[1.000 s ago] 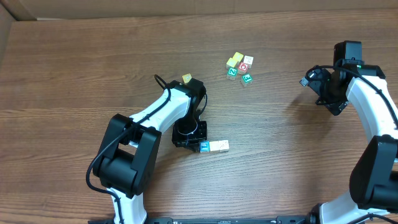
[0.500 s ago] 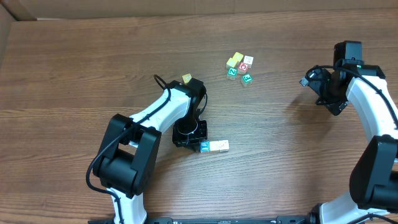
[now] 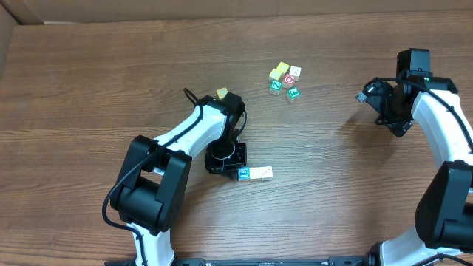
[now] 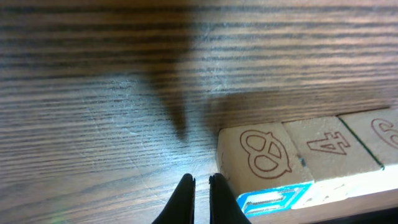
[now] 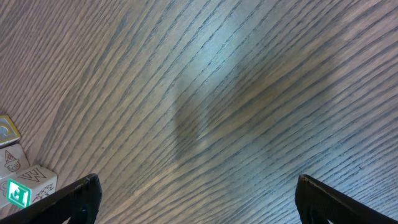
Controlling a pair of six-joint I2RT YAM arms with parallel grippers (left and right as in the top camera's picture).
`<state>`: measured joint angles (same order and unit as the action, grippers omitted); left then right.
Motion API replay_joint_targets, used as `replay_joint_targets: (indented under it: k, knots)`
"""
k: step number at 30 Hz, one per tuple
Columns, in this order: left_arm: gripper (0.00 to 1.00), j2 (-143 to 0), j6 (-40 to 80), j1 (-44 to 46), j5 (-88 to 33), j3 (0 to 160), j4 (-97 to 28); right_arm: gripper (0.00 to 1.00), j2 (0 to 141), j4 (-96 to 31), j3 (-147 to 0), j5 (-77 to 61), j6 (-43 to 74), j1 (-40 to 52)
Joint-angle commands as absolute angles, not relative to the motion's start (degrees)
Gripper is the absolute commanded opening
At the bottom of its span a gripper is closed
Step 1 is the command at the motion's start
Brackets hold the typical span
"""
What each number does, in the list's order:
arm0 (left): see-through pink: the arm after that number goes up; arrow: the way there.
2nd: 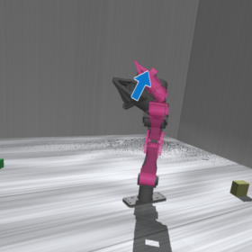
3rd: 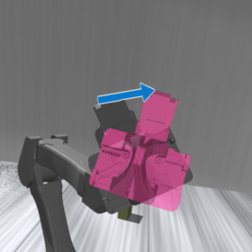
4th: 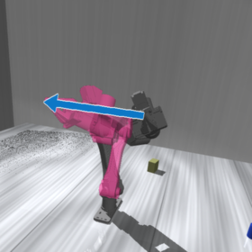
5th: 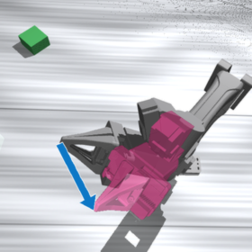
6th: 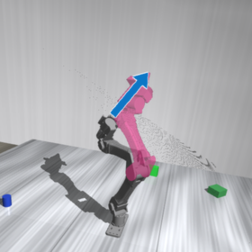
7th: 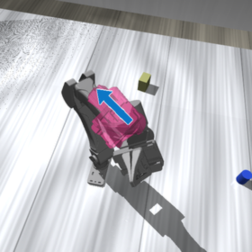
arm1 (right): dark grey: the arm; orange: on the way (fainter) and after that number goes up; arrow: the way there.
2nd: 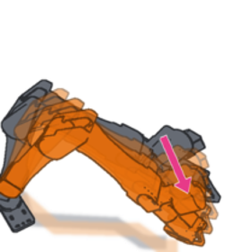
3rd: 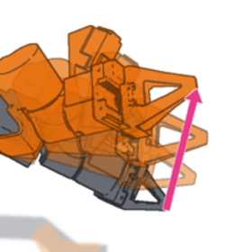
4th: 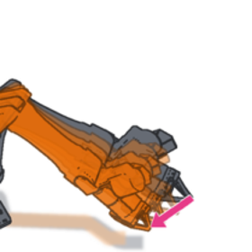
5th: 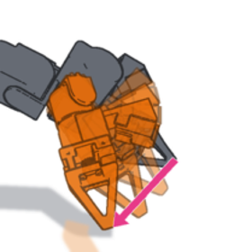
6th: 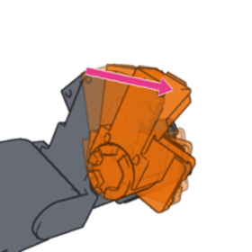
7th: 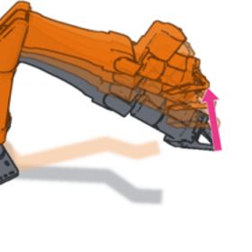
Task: Flip 3 blocks
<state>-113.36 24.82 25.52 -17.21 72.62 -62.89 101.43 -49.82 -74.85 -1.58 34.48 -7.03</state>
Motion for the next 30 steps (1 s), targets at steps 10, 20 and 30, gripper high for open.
replay_joint_targets:
  k: [10, 20, 30]
  knots:
    - [0.04, -112.4, 22.5, 23.6, -17.4, 72.4, -63.9, 0.53, 101.1, -61.6, -75.2, -21.7, 28.7, -6.8]
    - [0.04, -112.4, 22.0, 23.6, -17.1, 72.4, -62.9, 0.04, 101.1, -63.1, -67.7, -21.8, 19.0, -4.2]
    - [0.04, -111.0, 20.0, 19.6, -17.7, 72.4, -66.1, 0.04, 101.1, -56.8, -61.0, -20.5, 19.5, 3.3]
